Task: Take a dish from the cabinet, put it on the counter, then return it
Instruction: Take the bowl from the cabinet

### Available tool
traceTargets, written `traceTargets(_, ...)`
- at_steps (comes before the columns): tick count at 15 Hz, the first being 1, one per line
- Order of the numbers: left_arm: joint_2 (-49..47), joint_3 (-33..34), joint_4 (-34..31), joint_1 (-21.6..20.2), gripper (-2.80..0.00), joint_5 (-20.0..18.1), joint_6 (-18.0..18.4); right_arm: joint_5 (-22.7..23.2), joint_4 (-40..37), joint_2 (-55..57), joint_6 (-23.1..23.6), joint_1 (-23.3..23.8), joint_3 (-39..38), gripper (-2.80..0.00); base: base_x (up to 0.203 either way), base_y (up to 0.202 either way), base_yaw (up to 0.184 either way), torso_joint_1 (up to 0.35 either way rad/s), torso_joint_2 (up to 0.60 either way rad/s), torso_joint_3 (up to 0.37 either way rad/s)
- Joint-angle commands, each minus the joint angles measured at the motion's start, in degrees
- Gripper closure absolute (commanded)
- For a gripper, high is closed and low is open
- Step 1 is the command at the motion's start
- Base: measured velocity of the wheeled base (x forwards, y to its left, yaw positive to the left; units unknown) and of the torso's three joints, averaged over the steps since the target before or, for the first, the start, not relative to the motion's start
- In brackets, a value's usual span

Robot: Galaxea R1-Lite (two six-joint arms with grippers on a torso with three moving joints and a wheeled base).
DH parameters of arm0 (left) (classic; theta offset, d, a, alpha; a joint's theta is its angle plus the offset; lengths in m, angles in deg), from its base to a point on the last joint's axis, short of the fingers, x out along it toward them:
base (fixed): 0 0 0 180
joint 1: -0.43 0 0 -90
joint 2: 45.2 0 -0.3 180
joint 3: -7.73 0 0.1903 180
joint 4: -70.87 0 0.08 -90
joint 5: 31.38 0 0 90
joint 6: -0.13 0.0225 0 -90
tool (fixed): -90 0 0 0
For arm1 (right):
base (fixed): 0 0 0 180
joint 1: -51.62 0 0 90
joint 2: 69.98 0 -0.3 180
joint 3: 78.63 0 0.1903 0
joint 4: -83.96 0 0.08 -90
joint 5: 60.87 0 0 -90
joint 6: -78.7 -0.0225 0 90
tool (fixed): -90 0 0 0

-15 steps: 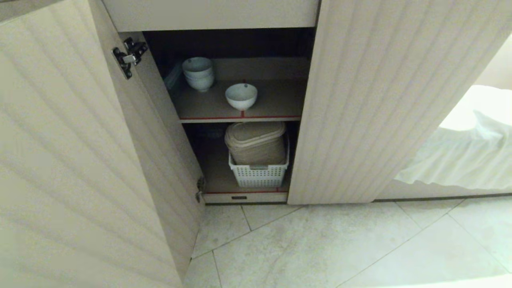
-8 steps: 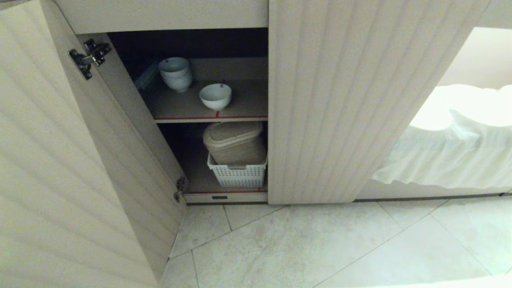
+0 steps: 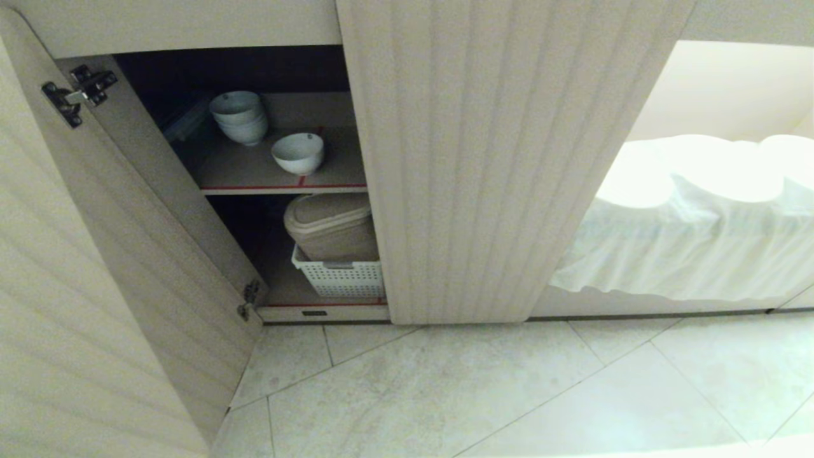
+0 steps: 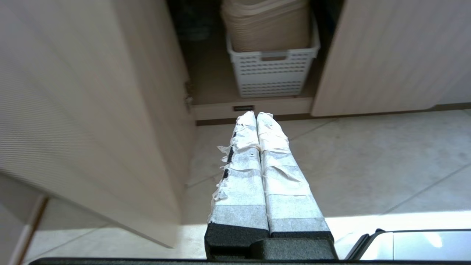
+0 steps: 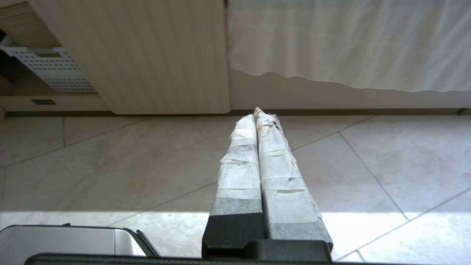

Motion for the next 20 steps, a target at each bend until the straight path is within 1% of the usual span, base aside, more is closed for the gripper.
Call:
traceTargets(1, 0.0, 0.0, 0.1, 0.0, 0.0, 0.0, 0.0, 0.0, 0.0, 0.0, 0.0, 0.0, 0.0, 0.0, 0.0, -0.193, 0.002, 0.006, 0.0, 0.006)
traceTargets(3, 0.0, 0.0, 0.1, 0.0, 0.0, 0.0, 0.1, 0.0, 0.1, 0.0, 0.0, 0.0, 0.0, 0.0, 0.0, -0.185, 0.0, 0.0, 0.0, 0.006)
traceTargets(5, 0.0, 0.0, 0.1, 0.0, 0.0, 0.0, 0.0, 0.0, 0.0, 0.0, 0.0, 0.0, 0.0, 0.0, 0.0, -0.101, -0.004, 0.005, 0.0, 0.0)
traceTargets(20, 0.0, 0.0, 0.1, 0.0, 0.0, 0.0, -0.2, 0.0, 0.0, 0.0, 0.0, -0.1, 0.0, 0.0, 0.0, 0.0, 0.0, 0.0, 0.0, 0.0)
